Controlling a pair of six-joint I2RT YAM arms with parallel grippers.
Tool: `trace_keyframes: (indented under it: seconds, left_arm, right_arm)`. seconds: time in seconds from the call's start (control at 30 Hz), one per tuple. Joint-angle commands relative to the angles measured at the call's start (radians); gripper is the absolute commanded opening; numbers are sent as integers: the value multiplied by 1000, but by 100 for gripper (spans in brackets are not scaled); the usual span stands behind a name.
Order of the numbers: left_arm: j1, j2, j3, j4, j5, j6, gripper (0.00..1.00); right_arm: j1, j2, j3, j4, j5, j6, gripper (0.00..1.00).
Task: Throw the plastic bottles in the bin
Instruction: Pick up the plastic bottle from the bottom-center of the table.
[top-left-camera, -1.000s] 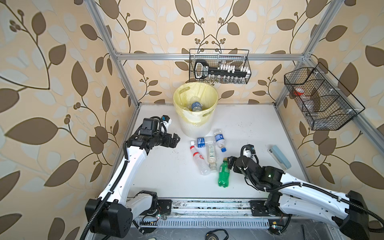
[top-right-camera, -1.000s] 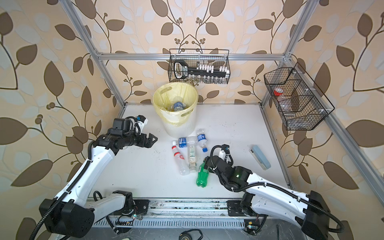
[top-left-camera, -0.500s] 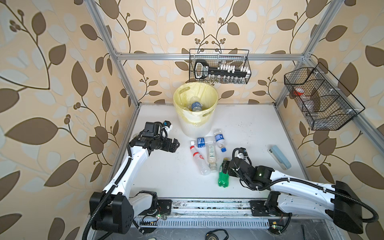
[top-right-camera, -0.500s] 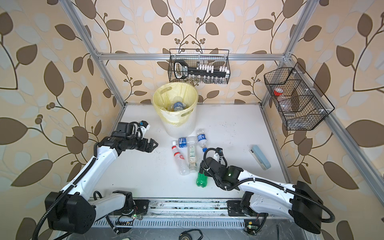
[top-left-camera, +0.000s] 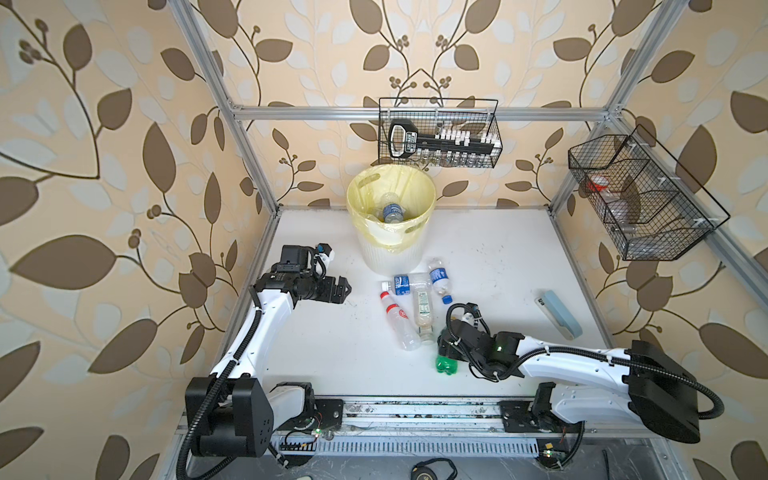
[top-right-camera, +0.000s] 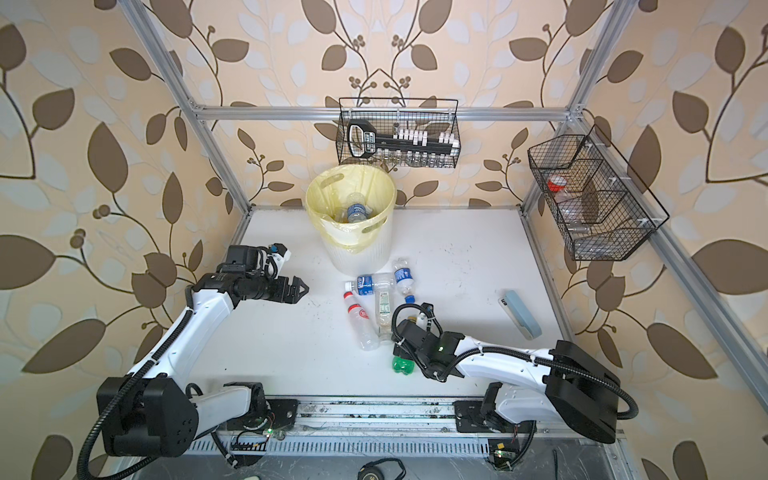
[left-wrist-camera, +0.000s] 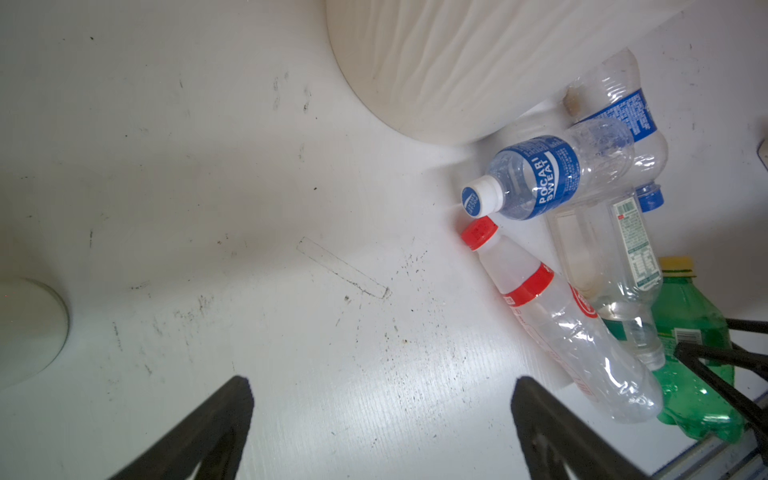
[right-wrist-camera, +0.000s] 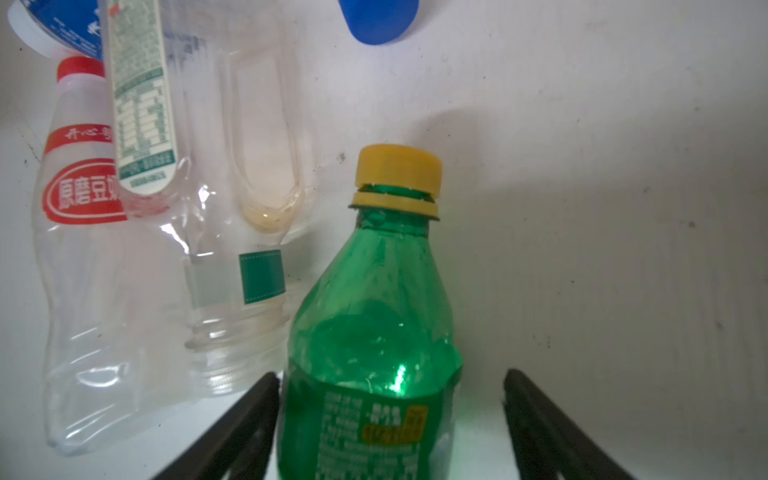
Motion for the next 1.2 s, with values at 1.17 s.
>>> trace_keyframes:
  seconds: [1.17]
  left_arm:
    - [92, -28, -2, -51, 186, 69, 99]
  right_arm:
    - [-2, -135, 6, -22, 54, 8, 50]
